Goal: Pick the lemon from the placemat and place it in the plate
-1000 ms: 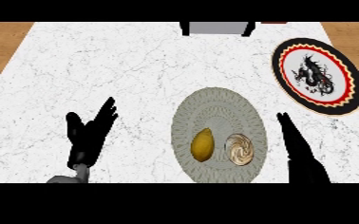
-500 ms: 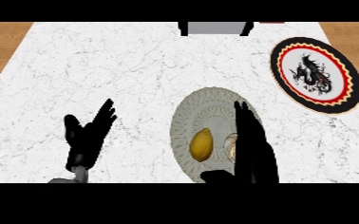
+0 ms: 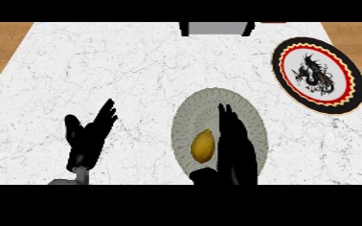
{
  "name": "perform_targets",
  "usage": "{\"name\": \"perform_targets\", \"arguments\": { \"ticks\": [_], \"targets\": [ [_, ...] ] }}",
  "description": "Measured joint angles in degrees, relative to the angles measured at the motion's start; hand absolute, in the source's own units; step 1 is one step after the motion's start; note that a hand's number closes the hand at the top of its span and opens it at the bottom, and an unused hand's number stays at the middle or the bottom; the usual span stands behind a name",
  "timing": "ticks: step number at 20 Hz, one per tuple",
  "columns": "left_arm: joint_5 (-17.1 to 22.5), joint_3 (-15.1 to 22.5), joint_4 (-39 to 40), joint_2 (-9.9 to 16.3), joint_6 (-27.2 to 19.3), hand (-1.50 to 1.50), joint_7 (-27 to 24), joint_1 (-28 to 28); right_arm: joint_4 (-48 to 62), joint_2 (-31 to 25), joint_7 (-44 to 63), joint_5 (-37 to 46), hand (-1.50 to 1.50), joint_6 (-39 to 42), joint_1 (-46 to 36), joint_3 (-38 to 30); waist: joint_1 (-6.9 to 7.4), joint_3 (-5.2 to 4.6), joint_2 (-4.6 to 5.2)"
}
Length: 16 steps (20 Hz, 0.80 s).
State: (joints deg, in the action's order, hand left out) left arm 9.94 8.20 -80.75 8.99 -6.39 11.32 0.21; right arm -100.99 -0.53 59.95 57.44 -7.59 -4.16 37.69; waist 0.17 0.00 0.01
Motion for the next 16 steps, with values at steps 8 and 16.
{"name": "perform_targets", "arguments": {
  "ticks": [8,16],
  "targets": [
    [-0.7,-0.49,-0.88,-0.43,0.48,0.0,0.47,0.62,7.09,0.06,2.2,1.77,-1.5,-0.97,-2.92,1.0,0.08,-0.01,-0.01],
    [-1.54,-1.1,-1.66,-0.95,0.96,0.0,1.88,0.4,14.07,0.15,1.05,-0.81,-1.5,-3.12,-5.51,-0.44,0.06,0.0,0.0]
  ]
}}
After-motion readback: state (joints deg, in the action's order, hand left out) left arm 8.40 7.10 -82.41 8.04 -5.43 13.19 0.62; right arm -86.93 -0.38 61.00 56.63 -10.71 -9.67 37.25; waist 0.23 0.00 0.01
